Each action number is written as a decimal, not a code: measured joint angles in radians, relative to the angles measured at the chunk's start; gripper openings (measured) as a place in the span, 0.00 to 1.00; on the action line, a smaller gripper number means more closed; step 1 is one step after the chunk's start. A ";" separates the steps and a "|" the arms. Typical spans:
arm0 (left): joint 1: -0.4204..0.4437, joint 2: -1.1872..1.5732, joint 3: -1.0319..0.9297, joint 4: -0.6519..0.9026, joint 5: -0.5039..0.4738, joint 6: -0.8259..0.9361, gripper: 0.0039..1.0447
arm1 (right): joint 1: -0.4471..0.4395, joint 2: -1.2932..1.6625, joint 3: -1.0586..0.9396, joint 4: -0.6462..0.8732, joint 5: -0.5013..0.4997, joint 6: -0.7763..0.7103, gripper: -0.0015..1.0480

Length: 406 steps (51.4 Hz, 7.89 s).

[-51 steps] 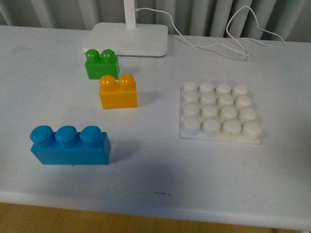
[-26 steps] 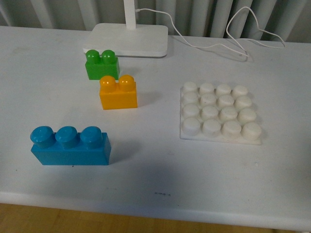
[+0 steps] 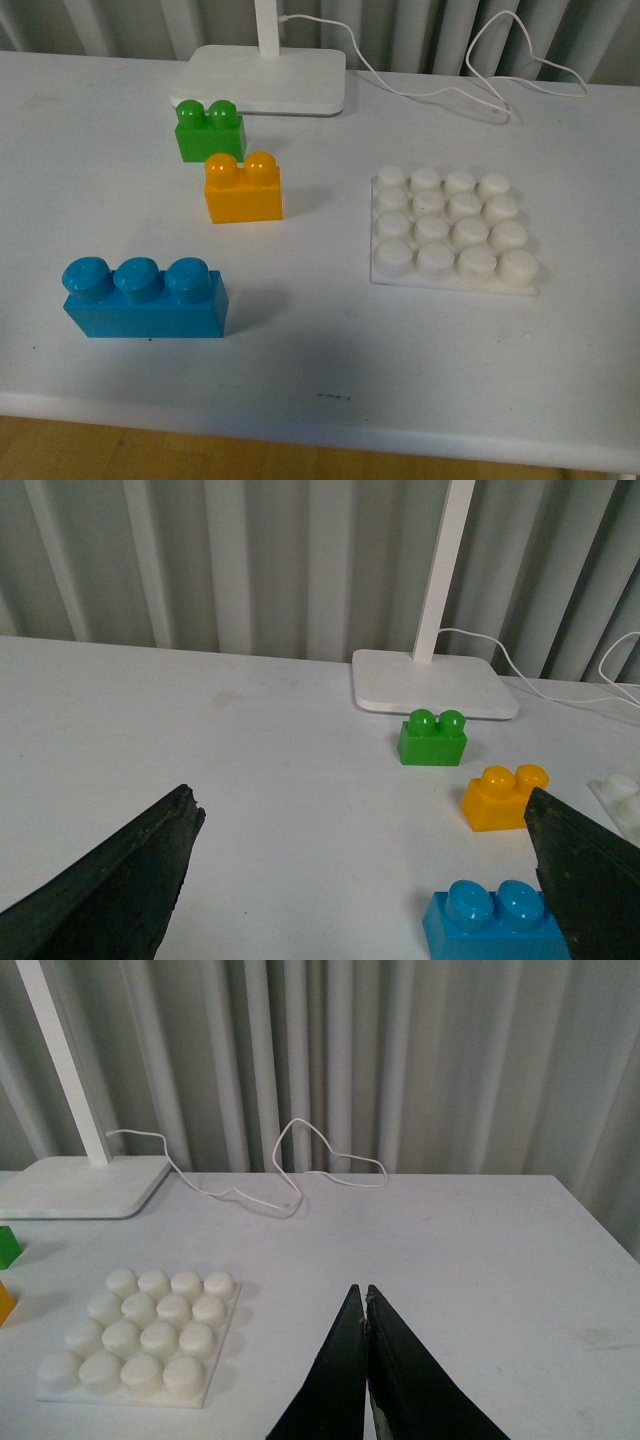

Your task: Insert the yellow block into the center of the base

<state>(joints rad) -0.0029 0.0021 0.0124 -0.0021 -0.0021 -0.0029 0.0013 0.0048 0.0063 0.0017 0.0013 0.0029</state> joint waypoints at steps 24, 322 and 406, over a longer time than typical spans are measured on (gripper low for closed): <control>0.000 0.000 0.000 0.000 0.000 0.000 0.94 | 0.000 0.000 0.000 0.000 0.000 -0.002 0.53; -0.553 2.334 1.920 -0.715 0.413 1.174 0.30 | 0.000 0.000 0.000 -0.001 0.000 -0.001 0.91; -0.568 2.407 1.981 -0.721 0.349 1.188 0.47 | 0.000 0.000 0.000 -0.001 0.000 -0.001 0.91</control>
<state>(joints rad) -0.5713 2.4088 1.9930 -0.7227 0.3470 1.1851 0.0013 0.0044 0.0063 0.0010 0.0010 0.0017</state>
